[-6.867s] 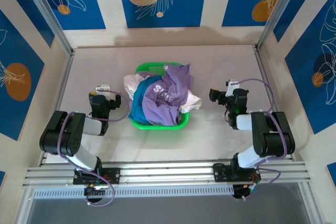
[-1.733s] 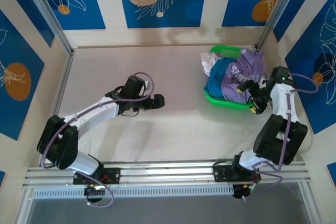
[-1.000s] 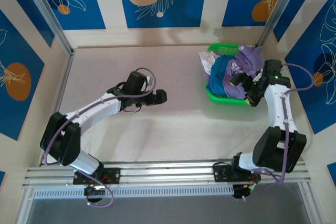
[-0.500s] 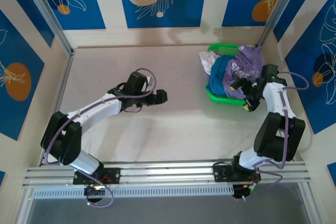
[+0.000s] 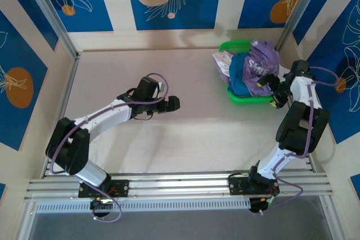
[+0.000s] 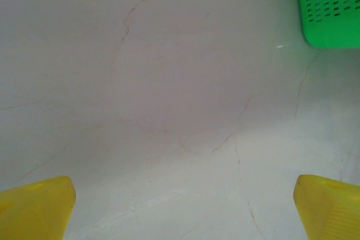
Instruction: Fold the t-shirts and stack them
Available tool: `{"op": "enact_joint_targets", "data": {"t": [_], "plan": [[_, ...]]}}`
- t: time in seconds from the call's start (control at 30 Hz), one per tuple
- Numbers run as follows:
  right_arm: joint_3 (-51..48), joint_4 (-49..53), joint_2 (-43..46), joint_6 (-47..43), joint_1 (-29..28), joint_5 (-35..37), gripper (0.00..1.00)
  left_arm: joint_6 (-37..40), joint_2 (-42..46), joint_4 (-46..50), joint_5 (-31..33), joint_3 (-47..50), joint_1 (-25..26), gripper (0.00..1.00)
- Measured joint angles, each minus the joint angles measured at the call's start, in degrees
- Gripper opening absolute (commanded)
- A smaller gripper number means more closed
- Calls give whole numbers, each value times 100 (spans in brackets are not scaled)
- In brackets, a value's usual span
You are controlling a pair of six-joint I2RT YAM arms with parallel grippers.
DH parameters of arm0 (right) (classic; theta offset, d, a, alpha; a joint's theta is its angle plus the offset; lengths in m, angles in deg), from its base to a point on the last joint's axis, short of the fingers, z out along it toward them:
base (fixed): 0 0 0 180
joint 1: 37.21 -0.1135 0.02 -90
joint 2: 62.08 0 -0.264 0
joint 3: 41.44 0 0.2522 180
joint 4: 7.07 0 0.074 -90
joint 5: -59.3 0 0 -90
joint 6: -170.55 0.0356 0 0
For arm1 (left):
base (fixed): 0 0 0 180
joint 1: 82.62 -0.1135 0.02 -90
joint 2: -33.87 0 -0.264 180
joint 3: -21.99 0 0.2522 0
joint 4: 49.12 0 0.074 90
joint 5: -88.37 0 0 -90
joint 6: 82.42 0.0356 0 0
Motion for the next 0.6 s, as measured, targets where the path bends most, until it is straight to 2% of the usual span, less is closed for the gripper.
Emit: {"op": "enact_joint_targets", "data": {"t": [0.23,0.37,0.53,0.6], "plan": [[-111,138,922,-188,-186,343,99,0,0,2,0,0,0,99],[-98,286,1467,-352,-503,592,91,-24,-4,0,0,-22,2,99],[645,715,949,-647,-710,719,74,-103,-144,-76,0,-199,101,99],[1034,822,527,-791,-772,782,71,-153,-208,-168,2,-225,184,99]]}}
